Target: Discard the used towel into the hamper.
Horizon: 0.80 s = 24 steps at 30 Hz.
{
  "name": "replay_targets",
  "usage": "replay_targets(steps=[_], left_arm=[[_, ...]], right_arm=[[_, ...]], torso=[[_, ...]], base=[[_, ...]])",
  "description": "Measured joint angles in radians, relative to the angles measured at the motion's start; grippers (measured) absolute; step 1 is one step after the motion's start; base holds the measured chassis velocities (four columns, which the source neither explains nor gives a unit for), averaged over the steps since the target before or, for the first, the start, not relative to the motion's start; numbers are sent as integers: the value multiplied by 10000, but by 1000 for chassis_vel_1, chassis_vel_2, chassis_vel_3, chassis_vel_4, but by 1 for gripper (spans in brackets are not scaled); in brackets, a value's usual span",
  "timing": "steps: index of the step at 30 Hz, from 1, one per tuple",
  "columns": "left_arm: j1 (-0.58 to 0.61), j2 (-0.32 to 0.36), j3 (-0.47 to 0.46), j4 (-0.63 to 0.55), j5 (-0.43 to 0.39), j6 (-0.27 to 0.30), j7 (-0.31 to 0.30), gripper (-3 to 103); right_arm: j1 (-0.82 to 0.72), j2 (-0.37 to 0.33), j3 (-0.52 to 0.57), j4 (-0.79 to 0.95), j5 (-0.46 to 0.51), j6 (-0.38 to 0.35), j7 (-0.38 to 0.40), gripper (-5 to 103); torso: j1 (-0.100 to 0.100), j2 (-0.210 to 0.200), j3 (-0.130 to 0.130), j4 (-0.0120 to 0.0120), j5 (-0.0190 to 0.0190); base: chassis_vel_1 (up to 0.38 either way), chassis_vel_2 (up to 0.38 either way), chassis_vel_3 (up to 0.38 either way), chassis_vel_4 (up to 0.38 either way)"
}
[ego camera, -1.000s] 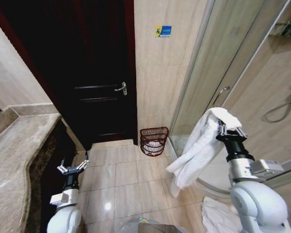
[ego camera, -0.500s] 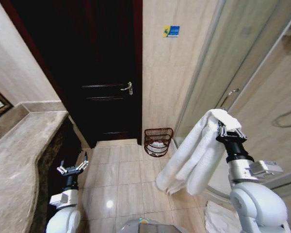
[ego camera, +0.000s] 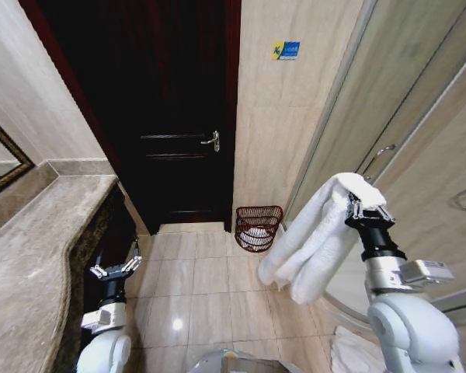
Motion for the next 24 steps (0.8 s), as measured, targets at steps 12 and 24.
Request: replay_targets(steps=[12, 24], left_arm=[[271, 9, 64, 110, 43, 62, 226, 100], [212, 6, 89, 123, 178, 16, 288, 100]], right_arm=[[59, -19, -105, 4, -24, -24, -49, 10], [59, -14, -72, -42, -28, -47, -61, 10]], torso=[[1, 0, 0, 2, 0], [1, 0, 0, 2, 0]], base=[[-40, 43, 42, -36], [-23, 75, 88, -12]])
